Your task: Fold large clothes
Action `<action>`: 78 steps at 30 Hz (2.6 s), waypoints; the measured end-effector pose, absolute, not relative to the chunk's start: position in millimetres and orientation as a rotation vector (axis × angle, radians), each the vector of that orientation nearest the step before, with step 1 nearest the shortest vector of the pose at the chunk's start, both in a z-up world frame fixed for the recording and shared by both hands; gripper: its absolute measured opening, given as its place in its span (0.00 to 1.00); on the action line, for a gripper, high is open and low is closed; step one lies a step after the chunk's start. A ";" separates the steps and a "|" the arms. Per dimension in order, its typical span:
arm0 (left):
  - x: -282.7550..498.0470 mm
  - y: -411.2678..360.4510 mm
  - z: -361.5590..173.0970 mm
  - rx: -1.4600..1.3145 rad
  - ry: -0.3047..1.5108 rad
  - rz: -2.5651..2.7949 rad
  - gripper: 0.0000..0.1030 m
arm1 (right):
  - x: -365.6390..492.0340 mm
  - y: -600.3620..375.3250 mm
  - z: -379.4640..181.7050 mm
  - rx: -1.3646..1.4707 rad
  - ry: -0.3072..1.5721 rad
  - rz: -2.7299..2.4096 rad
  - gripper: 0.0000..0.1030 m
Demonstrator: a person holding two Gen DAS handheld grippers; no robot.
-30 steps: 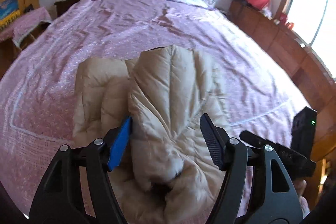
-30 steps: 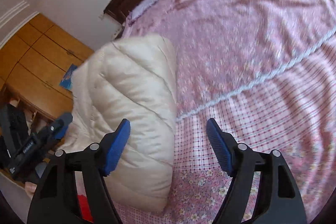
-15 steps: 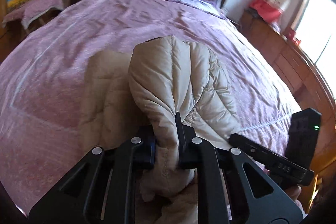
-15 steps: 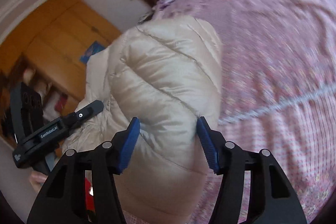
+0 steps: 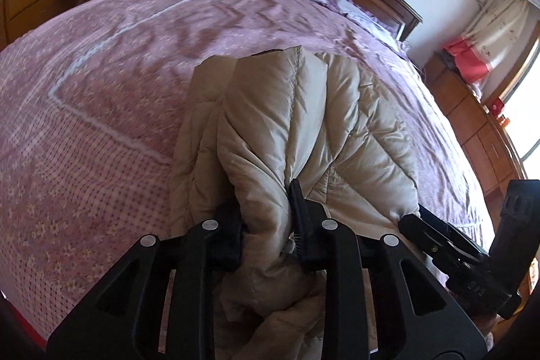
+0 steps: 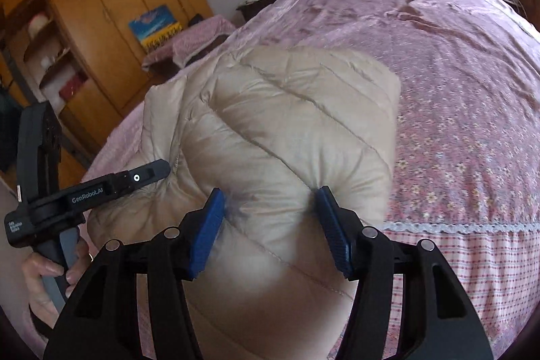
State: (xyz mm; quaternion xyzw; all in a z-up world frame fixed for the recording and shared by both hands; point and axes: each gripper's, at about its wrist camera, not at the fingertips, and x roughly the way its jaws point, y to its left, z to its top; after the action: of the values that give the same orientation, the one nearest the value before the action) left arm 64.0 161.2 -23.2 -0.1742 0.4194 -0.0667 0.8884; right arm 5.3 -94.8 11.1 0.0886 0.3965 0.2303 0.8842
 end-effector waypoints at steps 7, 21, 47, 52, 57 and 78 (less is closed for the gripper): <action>61.2 166.7 -29.3 -0.331 0.874 -0.095 0.34 | 5.4 -84.3 1.8 0.143 0.826 0.476 0.57; 52.2 175.8 -22.1 -0.336 0.881 0.011 0.78 | -9.0 -135.5 14.7 0.318 0.834 0.423 0.85; 55.4 174.8 -56.2 -0.625 0.954 -0.226 0.60 | 58.0 -143.3 -30.6 0.601 1.100 0.643 0.86; 45.3 181.9 -61.3 -0.699 0.918 -0.256 0.52 | 39.1 -124.1 2.7 0.410 0.949 0.679 0.73; 45.9 179.9 -51.8 -0.735 0.871 -0.289 0.44 | 24.6 -130.9 23.3 0.411 0.810 0.688 0.62; 118.6 20.7 -30.4 -0.438 0.956 -0.496 0.43 | 12.1 -274.1 42.4 0.460 0.635 0.390 0.60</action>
State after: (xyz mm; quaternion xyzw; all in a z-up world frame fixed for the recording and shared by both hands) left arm 118.6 20.7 -30.4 -0.2067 0.4514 -0.2341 0.8359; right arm 12.1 -274.1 42.4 0.2227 0.3075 0.1890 0.9056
